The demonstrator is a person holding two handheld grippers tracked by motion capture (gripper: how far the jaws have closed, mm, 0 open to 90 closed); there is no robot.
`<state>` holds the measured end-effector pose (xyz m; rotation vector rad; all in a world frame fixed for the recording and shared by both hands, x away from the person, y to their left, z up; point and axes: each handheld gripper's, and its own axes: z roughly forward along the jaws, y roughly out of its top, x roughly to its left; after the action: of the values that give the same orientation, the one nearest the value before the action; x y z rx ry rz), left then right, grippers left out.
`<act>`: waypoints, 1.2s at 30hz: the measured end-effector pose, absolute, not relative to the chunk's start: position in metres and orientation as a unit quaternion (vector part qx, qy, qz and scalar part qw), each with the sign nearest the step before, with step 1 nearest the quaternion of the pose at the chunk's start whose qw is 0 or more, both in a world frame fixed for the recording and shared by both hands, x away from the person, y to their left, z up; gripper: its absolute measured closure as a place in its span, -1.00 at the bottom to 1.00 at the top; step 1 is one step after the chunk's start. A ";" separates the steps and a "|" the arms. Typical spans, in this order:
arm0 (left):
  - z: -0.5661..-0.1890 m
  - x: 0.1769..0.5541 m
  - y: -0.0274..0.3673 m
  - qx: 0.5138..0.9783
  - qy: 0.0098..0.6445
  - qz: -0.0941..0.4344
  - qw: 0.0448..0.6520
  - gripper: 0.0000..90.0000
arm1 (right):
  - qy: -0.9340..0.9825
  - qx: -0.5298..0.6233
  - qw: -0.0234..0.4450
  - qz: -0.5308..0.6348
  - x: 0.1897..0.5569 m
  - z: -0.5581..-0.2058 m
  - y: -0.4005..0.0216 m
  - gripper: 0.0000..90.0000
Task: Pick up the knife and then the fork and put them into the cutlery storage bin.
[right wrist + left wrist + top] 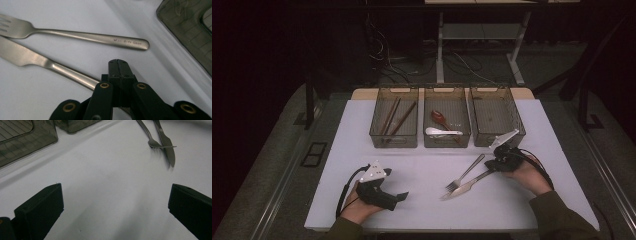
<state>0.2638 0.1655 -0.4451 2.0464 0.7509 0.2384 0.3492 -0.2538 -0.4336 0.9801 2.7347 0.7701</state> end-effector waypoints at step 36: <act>-0.445 0.263 0.166 0.831 0.304 0.097 0.456 -1.00 | 0.933 0.275 0.036 0.227 0.298 -0.429 -0.265 1.00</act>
<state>0.2630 0.1663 -0.4447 2.0496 0.7494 0.2405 0.2982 -0.2646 -0.4289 0.8448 2.8681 0.6987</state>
